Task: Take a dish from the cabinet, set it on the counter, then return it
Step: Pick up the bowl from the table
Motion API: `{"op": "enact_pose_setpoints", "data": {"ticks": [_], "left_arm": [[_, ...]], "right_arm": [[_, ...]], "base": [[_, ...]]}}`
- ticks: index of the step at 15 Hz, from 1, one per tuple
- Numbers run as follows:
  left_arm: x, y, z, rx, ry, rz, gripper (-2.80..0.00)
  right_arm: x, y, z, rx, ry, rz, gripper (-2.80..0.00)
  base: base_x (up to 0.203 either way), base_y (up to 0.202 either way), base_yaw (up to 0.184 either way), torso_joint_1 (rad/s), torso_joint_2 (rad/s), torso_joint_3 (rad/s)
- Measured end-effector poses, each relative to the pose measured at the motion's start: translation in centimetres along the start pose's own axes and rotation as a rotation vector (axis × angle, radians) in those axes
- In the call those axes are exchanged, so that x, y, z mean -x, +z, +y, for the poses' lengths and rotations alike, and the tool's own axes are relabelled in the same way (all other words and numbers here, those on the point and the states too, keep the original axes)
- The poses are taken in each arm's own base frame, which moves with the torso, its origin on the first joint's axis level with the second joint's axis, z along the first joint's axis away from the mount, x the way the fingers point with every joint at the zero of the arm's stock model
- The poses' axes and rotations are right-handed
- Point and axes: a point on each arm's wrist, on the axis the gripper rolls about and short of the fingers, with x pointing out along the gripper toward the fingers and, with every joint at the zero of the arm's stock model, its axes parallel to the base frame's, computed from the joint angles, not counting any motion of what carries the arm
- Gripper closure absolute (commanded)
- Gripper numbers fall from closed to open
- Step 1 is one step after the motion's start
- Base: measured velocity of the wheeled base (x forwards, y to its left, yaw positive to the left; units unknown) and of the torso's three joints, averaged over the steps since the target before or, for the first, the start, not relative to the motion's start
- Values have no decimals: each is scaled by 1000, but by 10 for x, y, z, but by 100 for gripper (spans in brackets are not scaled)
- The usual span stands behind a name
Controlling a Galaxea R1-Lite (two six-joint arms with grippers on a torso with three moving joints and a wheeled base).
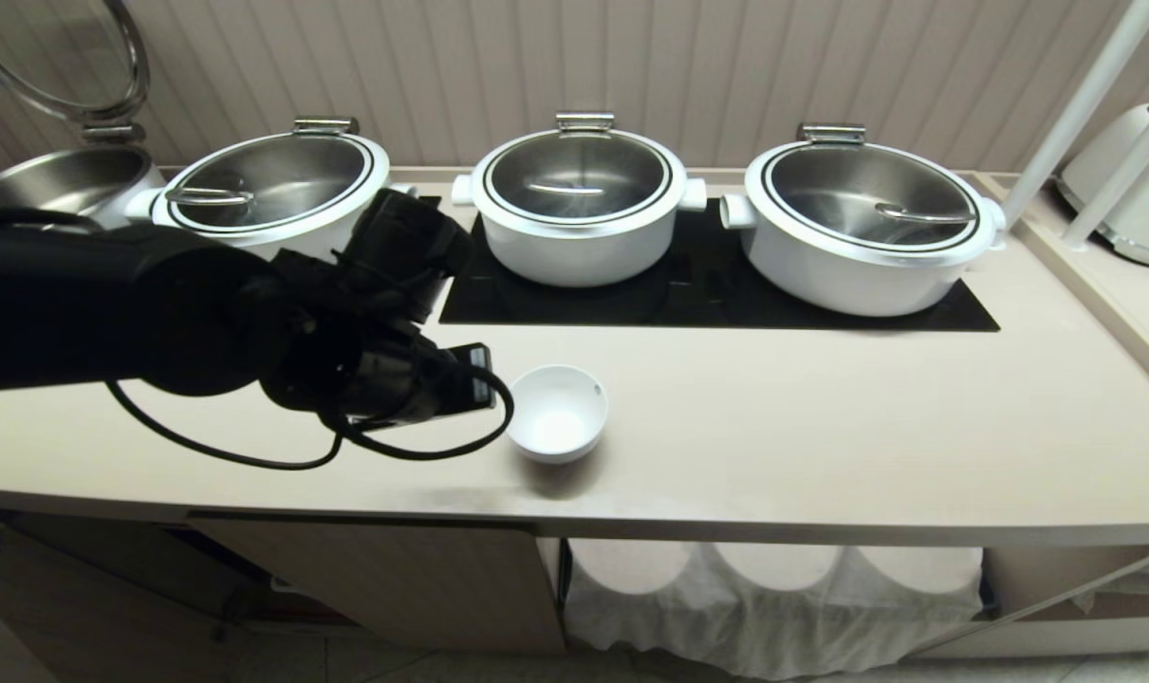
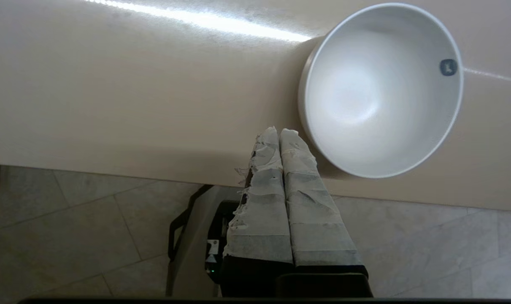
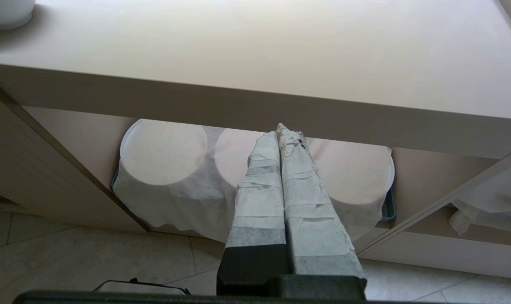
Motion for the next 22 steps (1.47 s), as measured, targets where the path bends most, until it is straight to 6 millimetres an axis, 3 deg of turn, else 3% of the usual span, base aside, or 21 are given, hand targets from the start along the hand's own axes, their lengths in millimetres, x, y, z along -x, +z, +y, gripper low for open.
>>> {"op": "enact_pose_setpoints", "data": {"ticks": [6,9,12,14,16,18,22], "left_arm": [[14,-21,30,-20,242,-87,0],[30,-42,49,-44,332,-114,0],[48,-71,80,-60,439,-127,0],[60,-100,112,-52,501,-104,0],[73,-115,142,29,521,-130,0],[86,-131,169,87,488,-194,0],[105,-193,201,-25,325,-403,0]], "right_arm": [[0,0,0,0,-1,0,0],[0,0,0,0,-1,0,0],[0,0,0,0,-1,0,0],[0,0,0,0,0,0,0],[0,0,0,0,-1,0,0],[0,0,0,0,-1,0,0],[0,0,0,0,0,0,0]], "base": [[0,0,0,0,0,0],[0,0,0,0,0,0],[0,0,0,0,0,0],[0,0,0,0,0,0],[0,0,0,0,0,0],[0,0,0,0,0,0],[0,0,0,0,0,0]]}}
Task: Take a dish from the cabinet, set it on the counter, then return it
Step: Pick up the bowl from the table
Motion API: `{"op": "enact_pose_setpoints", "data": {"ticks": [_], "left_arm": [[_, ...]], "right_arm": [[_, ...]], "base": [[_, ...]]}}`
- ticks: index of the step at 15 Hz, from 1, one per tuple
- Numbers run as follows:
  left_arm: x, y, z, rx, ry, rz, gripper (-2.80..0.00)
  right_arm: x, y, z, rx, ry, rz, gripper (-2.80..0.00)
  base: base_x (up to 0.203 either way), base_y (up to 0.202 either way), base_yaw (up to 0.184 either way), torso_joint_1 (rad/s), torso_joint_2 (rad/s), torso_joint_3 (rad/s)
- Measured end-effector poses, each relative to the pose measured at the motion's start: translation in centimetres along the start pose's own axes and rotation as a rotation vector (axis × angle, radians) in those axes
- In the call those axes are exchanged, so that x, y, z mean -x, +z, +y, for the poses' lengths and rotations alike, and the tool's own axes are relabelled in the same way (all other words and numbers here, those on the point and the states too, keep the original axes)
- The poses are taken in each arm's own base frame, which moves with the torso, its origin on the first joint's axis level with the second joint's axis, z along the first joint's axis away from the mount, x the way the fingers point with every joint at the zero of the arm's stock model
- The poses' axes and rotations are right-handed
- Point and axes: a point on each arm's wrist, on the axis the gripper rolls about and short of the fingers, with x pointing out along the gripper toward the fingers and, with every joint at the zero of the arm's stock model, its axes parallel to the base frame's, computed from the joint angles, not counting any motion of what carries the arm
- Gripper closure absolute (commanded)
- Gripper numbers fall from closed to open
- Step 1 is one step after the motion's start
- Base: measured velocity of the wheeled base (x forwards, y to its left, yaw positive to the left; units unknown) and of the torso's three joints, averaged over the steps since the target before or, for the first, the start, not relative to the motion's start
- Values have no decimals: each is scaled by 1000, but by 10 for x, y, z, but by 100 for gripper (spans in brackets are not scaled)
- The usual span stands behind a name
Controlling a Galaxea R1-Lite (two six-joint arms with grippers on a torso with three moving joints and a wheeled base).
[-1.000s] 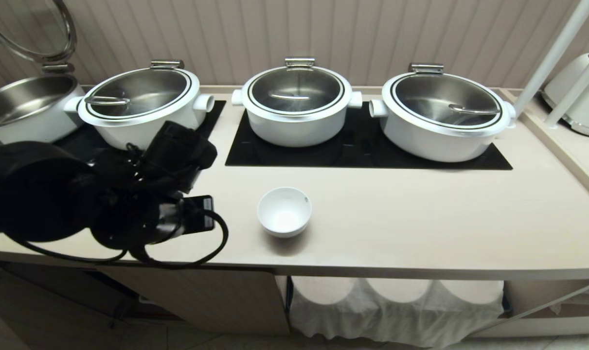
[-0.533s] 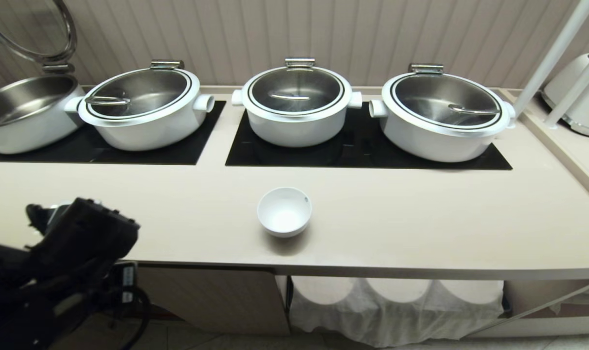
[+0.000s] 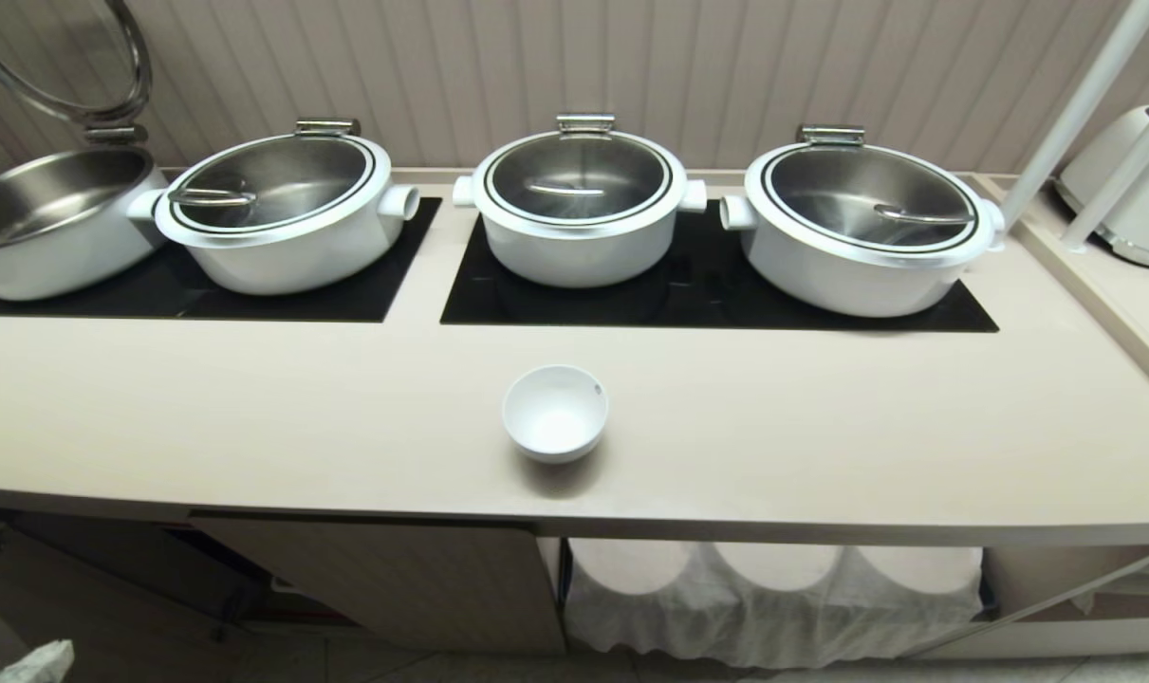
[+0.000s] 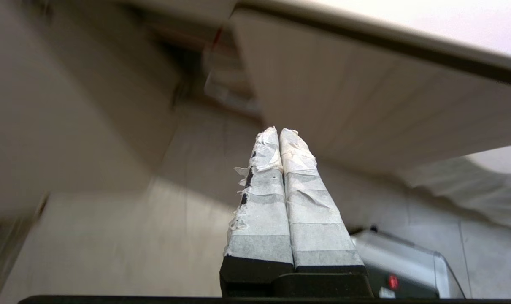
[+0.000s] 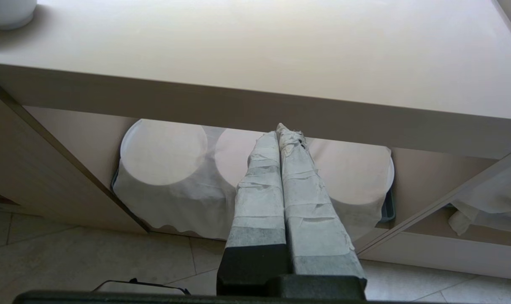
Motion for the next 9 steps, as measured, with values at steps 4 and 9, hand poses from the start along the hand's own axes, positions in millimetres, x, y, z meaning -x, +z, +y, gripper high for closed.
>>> {"op": "enact_pose_setpoints", "data": {"ticks": [4,9], "left_arm": [[30,-29,9,-124,-86,-198,0],[37,-40,11,-174,-83,-244,0]], "right_arm": [[0,0,0,0,-1,0,0],[0,0,0,0,-1,0,0]], "base": [[0,0,0,0,0,0],[0,0,0,0,0,0]]}}
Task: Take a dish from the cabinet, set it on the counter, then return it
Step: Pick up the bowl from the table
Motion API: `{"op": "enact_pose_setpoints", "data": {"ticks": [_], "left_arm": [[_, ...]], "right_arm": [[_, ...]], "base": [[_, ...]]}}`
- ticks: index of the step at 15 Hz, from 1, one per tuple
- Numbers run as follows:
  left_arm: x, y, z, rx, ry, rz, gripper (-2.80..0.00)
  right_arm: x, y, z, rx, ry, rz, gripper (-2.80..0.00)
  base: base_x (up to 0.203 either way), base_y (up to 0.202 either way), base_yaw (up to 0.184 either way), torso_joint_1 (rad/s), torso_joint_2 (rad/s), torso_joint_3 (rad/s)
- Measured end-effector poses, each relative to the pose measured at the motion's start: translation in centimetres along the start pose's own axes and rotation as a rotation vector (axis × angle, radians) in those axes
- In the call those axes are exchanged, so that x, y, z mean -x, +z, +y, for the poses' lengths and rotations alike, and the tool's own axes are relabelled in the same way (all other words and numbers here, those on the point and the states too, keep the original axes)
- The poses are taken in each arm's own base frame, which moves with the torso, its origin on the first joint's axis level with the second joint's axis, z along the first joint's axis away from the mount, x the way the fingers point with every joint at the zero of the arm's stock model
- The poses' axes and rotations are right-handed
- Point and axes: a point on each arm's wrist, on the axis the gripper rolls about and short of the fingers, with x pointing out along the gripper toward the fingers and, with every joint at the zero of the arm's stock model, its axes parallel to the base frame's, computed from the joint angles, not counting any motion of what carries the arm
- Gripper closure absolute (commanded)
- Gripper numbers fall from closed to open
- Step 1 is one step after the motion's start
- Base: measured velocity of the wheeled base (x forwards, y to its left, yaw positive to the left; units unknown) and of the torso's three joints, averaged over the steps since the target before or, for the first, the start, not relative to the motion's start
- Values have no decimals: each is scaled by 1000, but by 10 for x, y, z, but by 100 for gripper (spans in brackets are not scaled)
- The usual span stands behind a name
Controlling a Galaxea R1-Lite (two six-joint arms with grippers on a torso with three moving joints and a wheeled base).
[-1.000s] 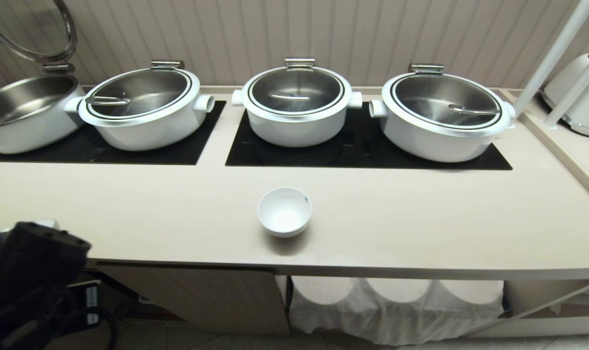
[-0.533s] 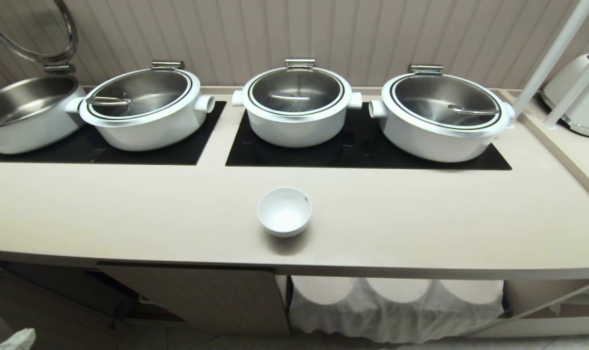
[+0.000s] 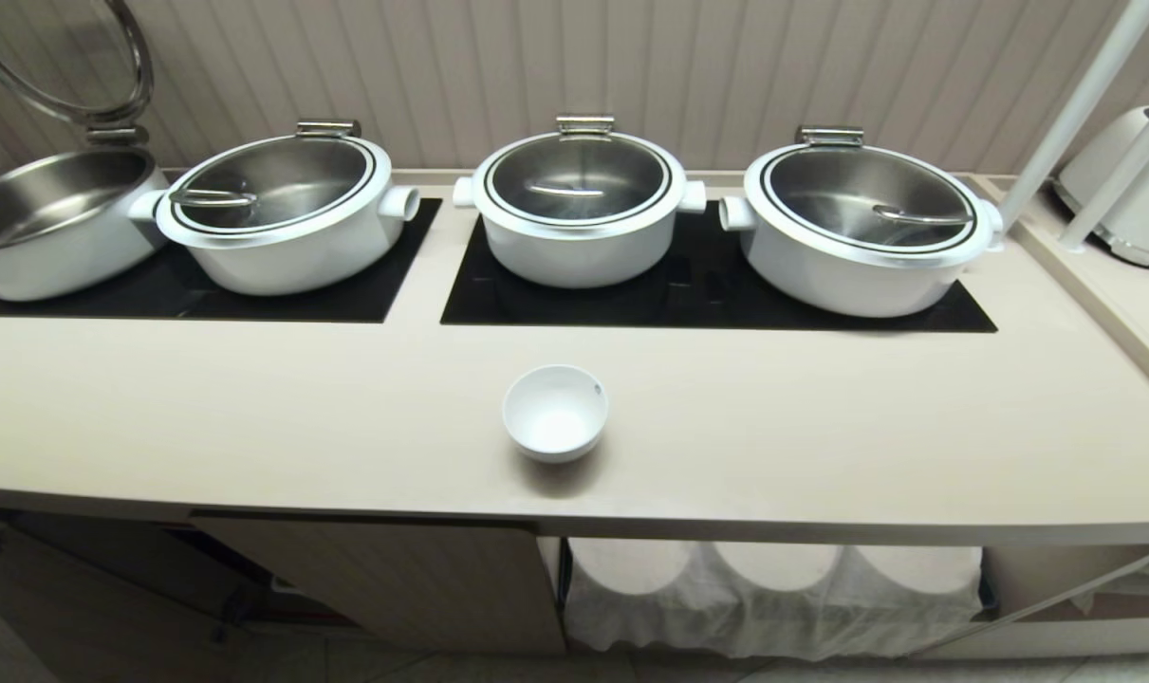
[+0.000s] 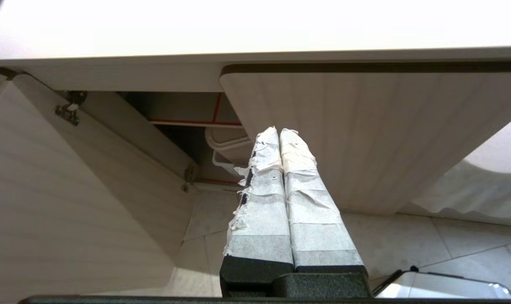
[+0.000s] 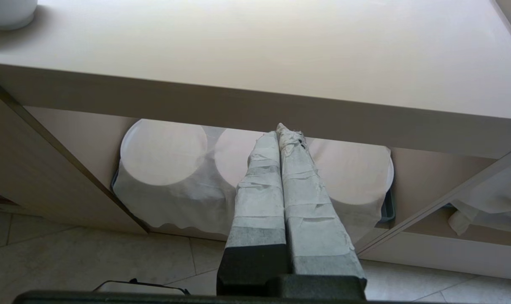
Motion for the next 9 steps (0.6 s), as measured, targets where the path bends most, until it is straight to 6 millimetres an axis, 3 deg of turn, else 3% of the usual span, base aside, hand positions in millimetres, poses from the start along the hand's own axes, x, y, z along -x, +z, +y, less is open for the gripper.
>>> {"op": "enact_pose_setpoints", "data": {"ticks": [5,9], "left_arm": [[2,-7,-2,-109,-113,16,0],[16,-12,-1,-143,-189,-162,0]], "right_arm": [[0,0,0,0,0,0,0],[0,0,0,0,-1,0,0]], "base": [[0,0,0,0,0,0],[0,0,0,0,0,0]]}}
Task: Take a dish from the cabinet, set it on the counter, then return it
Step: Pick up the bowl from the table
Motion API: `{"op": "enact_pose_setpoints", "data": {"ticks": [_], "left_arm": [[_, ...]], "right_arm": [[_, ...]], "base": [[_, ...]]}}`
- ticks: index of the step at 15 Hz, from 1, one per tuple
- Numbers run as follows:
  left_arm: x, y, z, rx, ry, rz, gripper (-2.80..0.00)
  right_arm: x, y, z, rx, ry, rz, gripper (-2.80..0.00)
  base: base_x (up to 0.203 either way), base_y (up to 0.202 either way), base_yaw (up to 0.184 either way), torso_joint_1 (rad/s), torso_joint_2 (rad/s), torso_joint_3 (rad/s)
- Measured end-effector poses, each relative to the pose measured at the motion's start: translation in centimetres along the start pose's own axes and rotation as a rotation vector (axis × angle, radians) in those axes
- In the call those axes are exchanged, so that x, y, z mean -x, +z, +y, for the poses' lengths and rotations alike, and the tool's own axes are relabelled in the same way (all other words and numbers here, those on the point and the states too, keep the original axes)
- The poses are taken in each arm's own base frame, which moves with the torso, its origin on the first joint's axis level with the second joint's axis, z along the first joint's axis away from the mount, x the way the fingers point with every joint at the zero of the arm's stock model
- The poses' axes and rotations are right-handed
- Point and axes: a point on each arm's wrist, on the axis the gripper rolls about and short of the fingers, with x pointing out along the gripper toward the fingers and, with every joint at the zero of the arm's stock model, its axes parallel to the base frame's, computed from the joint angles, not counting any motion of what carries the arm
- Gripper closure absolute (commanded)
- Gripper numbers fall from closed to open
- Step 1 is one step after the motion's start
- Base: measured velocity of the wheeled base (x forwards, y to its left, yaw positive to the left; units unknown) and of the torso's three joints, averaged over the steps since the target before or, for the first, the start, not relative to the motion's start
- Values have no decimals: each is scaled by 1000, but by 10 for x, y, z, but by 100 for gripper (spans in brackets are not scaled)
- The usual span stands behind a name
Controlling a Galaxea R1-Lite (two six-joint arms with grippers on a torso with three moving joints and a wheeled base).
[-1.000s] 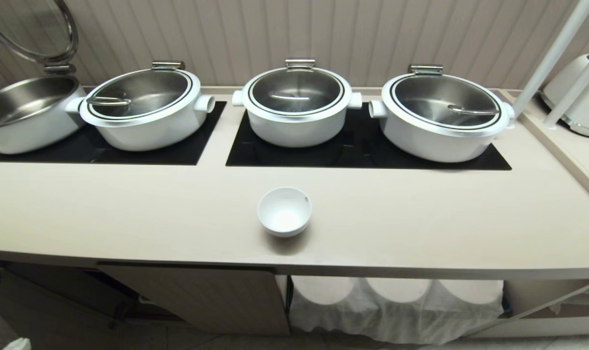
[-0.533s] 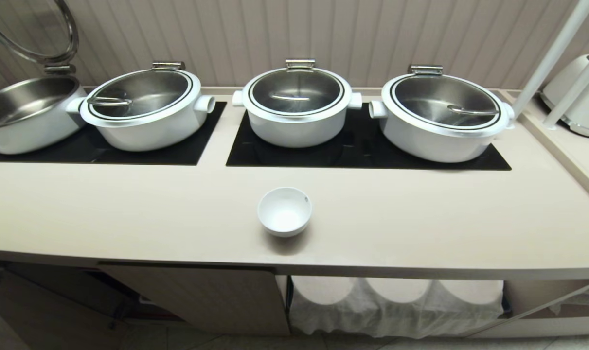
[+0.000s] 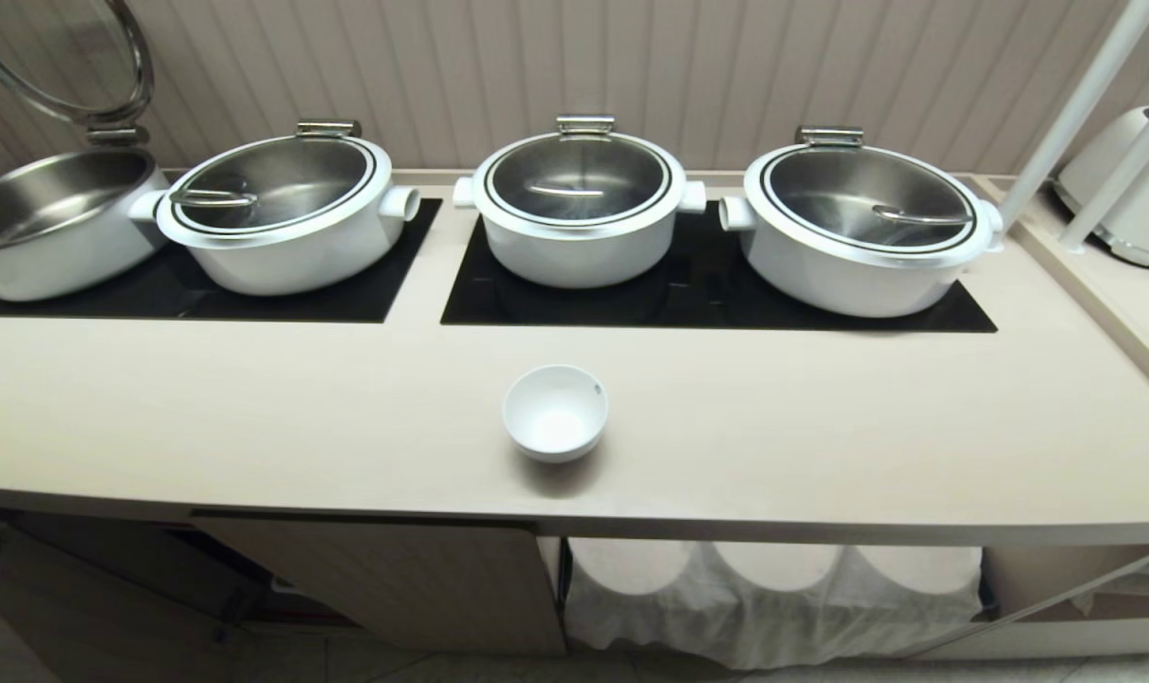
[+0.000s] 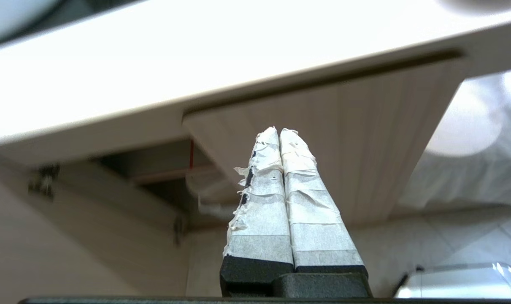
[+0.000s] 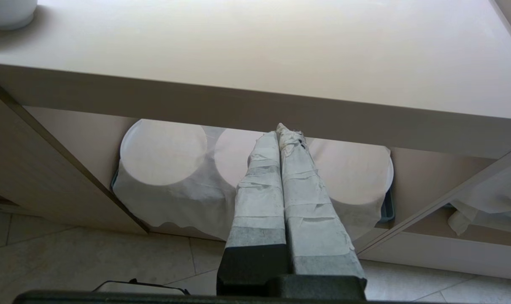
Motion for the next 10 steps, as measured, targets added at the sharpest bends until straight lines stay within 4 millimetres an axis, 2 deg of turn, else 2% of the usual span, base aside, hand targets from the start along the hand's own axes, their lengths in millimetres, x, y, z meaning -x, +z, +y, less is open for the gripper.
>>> {"op": "enact_pose_setpoints", "data": {"ticks": [4,10], "left_arm": [[6,-2,-1,-5,0,-76,0],[7,-2,-1,-5,4,-89,0]], "right_arm": [[0,0,0,0,0,0,0],[0,0,0,0,0,0,0]], "base": [[0,0,0,0,0,0],[0,0,0,0,0,0]]}}
